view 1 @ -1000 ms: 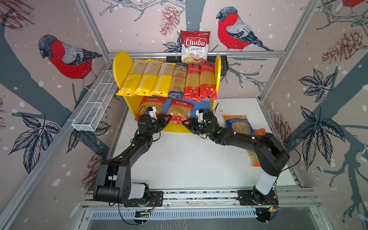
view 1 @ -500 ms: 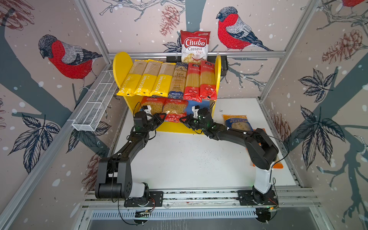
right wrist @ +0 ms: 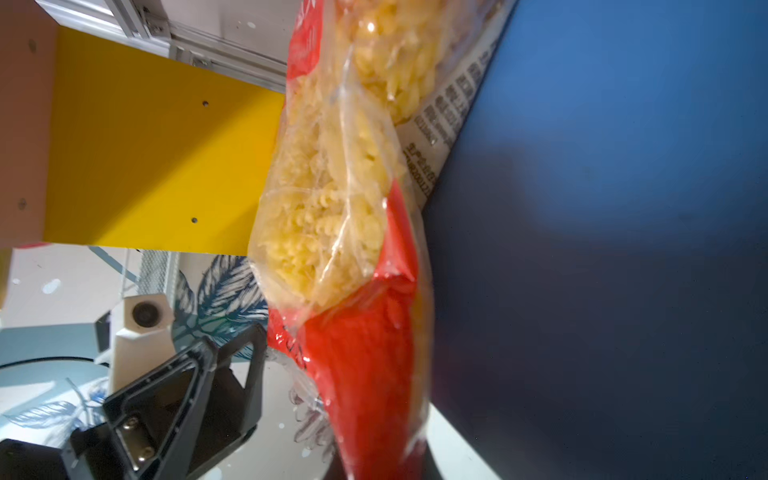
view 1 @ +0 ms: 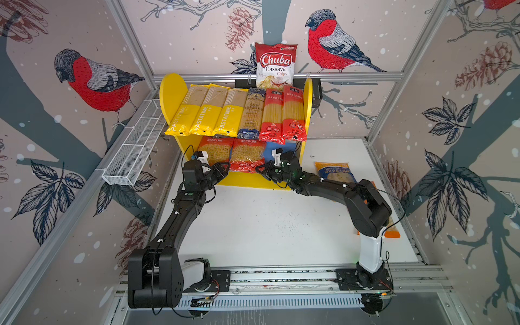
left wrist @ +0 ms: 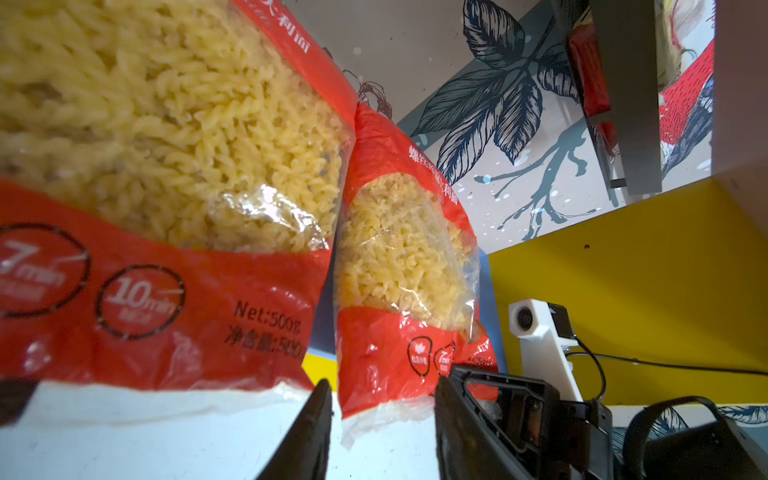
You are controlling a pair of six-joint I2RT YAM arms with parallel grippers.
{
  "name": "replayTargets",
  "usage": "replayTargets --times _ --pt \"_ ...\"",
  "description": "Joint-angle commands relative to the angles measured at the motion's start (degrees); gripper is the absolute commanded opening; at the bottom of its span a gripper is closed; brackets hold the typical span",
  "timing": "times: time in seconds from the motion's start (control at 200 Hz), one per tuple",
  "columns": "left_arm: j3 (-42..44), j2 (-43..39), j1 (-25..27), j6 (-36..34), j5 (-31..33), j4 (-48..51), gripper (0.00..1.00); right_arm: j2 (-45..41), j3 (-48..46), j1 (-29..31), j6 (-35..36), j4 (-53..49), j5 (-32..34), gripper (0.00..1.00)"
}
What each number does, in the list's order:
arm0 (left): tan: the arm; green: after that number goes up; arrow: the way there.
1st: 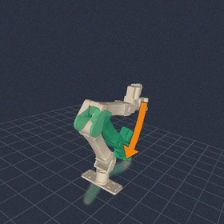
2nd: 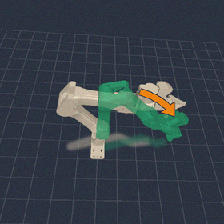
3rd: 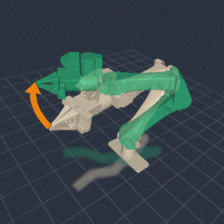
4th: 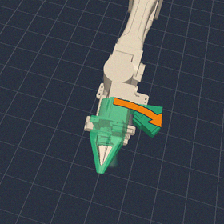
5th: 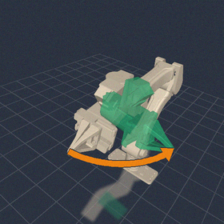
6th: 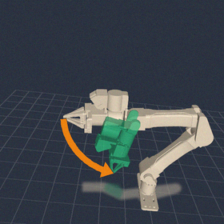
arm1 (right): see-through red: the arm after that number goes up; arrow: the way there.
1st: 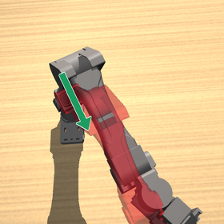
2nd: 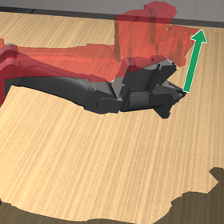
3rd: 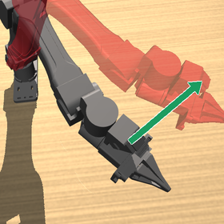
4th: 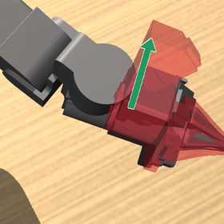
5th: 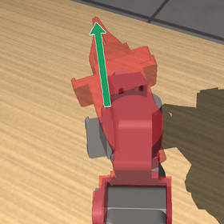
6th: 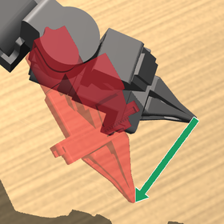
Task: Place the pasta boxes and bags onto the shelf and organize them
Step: 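Push the fusilli bag onto the lower shelf beside the first bag with both grippers, then release and withdraw both grippers from the shelf toward the table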
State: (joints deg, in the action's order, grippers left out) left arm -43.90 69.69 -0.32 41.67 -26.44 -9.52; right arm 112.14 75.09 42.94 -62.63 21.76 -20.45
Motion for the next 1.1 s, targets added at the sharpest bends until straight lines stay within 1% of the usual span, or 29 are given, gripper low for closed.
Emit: replayTargets --times 0.0,0.265,0.385,0.435,0.47,0.555,0.595,0.64,0.68,0.855,0.946,1.096 --pt "0.46 -0.95 -0.13 -1.17 0.88 1.28 0.41 -0.99 -0.19 -0.45 2.87 -2.63 -2.31 0.02" --pt "1.77 -3.23 -0.15 -0.6 0.51 1.62 0.41 2.31 4.37 0.55 2.93 -3.21 -3.93 0.04" --pt "3.14 -4.88 -0.19 -0.35 0.25 2.14 0.41 2.38 4.01 1.0 2.34 -2.72 -3.82 0.07" --pt "3.91 -5.75 -0.11 -0.14 -0.08 1.99 0.41 1.52 2.95 0.86 2.29 -2.32 -3.59 0.12" --pt "4.54 -6.5 0.03 -0.1 -0.26 1.9 0.42 0.78 2.14 0.9 2.57 -2.07 -3.55 0.18" --pt "6.45 -8.76 0.8 -0.56 -0.16 1.36 0.42 -1.68 0.01 0.85 3.9 -2.12 -3.67 0.36" --pt "7.37 -9.98 1.46 -0.88 0.25 1.12 0.43 -3.11 -1.28 0.98 4.57 -2.07 -3.69 0.43" --pt "8.59 -11.4 2.56 -1.22 0.88 0.61 0.44 -4.64 -3.09 1.04 5.17 -2.05 -3.72 0.48" --pt "9.86 -12.76 3.71 -1.45 1.46 -0.34 0.46 -6.04 -4.66 1.25 5.67 -2.35 -3.56 0.51" --pt "16.83 -17.48 9.86 -1.12 4.35 -5.85 0.5 -11.9 -12.68 3.14 7.55 -5.15 -1.29 0.52" --pt "19.82 -19.15 14.96 -2.57 8.26 -6.54 0.52 -15.14 -17.18 4.59 8.2 -7.3 0.94 0.52" --pt "24.43 -20.9 25.36 -3.51 17.13 -9.99 0.55 -22.02 -24.29 5.41 10.14 -14.76 8.06 0.52"
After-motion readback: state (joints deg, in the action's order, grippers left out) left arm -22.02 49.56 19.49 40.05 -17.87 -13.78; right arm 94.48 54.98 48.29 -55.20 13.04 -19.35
